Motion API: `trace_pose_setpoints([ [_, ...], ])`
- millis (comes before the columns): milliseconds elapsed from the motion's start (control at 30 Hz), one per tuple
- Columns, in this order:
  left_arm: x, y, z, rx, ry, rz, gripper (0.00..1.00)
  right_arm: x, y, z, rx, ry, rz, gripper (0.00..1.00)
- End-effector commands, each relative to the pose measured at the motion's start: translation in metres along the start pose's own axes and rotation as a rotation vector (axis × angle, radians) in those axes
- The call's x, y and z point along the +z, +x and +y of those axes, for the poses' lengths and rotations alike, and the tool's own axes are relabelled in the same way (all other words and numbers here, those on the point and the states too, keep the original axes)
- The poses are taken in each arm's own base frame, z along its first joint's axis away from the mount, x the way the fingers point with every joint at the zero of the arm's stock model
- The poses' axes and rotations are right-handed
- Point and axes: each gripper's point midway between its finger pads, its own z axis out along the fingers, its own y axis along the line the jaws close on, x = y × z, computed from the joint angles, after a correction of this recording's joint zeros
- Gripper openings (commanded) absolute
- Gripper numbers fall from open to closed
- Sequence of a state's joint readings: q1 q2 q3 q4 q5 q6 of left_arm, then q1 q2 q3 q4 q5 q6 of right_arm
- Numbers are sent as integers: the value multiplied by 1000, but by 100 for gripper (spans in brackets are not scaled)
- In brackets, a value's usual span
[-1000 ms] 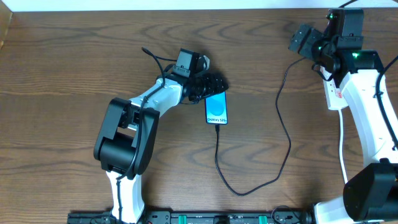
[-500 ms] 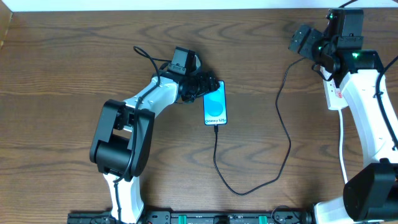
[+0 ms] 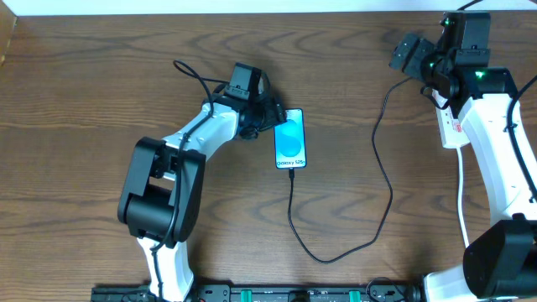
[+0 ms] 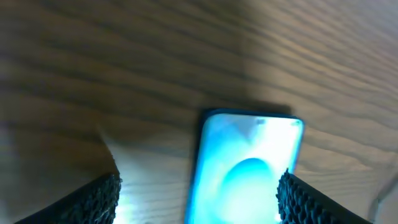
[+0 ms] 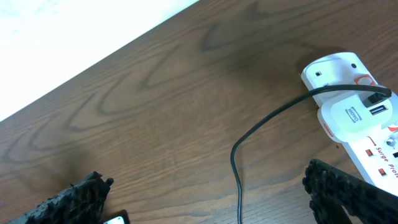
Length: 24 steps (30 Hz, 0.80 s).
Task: Plug charger to phone and switch on socket
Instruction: 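Raise and retract the left gripper away from the phone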
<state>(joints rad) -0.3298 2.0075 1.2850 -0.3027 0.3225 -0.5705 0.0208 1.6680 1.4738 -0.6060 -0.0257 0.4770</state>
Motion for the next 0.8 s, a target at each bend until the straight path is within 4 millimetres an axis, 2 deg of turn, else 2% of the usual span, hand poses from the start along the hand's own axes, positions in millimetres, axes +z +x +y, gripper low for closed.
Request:
trace_pose_setpoints([
  [0,-30,-19,8,30,-65,-97,81,-6,-5,0,-24,4,-20,99],
  [200,-88,-33,-9,75,-24,-188,81,-6,-5,0,-24,4,-20,99],
  [300,-123,-39,-23,115,12,-252,81,-6,-6,-1,-23,9,-23,99],
  [333,-145,-40,-31,127,37,-292,81,-6,-6,-1,-25,11,-25,99],
  [500,-202,-38,-50,182,94,-393,81,-6,-6,-2,-30,17,-28,99],
  [667,-242,-29,-58,301,104,-458,81,-6,-7,-2,-30,16,-30,99],
  [767,-263,-26,-47,328,36,-510,81,-6,-7,-2,-30,16,-30,99],
])
